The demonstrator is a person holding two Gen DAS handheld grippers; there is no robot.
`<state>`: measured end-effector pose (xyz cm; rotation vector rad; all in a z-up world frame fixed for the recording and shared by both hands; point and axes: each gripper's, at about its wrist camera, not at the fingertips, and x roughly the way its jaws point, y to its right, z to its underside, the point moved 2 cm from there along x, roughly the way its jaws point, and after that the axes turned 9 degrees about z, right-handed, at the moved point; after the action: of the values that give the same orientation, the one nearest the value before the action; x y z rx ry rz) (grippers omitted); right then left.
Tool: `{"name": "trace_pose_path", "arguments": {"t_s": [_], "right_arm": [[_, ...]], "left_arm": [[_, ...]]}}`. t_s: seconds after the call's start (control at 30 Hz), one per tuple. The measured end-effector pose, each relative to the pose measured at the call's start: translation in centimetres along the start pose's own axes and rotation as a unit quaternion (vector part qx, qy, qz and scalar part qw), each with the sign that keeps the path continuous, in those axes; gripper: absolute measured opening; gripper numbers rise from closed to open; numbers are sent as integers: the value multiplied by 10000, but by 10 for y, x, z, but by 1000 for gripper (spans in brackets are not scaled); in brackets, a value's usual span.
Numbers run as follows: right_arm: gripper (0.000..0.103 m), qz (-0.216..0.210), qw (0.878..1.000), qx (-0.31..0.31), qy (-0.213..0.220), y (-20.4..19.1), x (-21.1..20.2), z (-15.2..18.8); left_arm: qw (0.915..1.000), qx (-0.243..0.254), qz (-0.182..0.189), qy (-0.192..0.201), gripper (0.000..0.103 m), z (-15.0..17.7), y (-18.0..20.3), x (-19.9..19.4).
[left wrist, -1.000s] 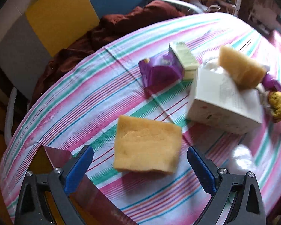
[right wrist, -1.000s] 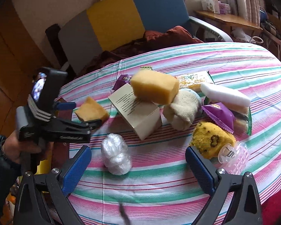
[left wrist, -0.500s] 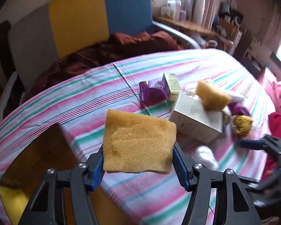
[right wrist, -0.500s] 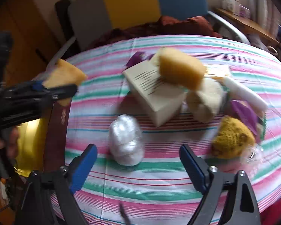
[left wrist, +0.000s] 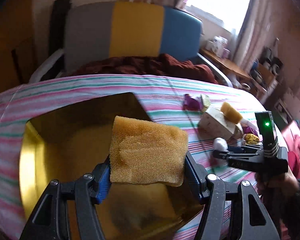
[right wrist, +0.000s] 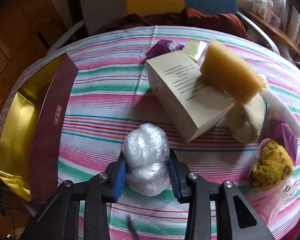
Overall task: Organize objects
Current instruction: 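Carry both items over the gold tray and open both tools to drop them, then move both open tools back toward the pile of items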
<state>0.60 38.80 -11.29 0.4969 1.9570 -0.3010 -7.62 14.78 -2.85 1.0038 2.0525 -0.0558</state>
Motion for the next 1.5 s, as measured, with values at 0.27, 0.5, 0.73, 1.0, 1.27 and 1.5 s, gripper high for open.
{"name": "trace_pose_path", "arguments": {"t_s": [0.27,0.5,0.73,1.0,1.27,1.5], "right_arm": [[36,-182,9988,98,444,0,-27,4],[36,-328,9963,-84,796,-29,-66,7],[36,-1051,9860,-603,1143,-108,-102,5],[66,-1932,9731,-929,850,-203,-98,12],[78,-1844,9742,-1011,819,-213,-94,27],[78,-1531,9801,-782,995,-188,-101,34]], "left_arm": [[9967,-463,-640,202,64,37,-47,-37],[9906,-857,-1033,260,64,65,-81,-57],[9831,-1213,-1325,367,65,83,-107,-73],[9744,-1308,-1756,509,94,95,-121,-89],[9720,-1147,-1924,705,96,94,-115,-99],[9699,-936,-2109,783,96,91,-101,-101]]}}
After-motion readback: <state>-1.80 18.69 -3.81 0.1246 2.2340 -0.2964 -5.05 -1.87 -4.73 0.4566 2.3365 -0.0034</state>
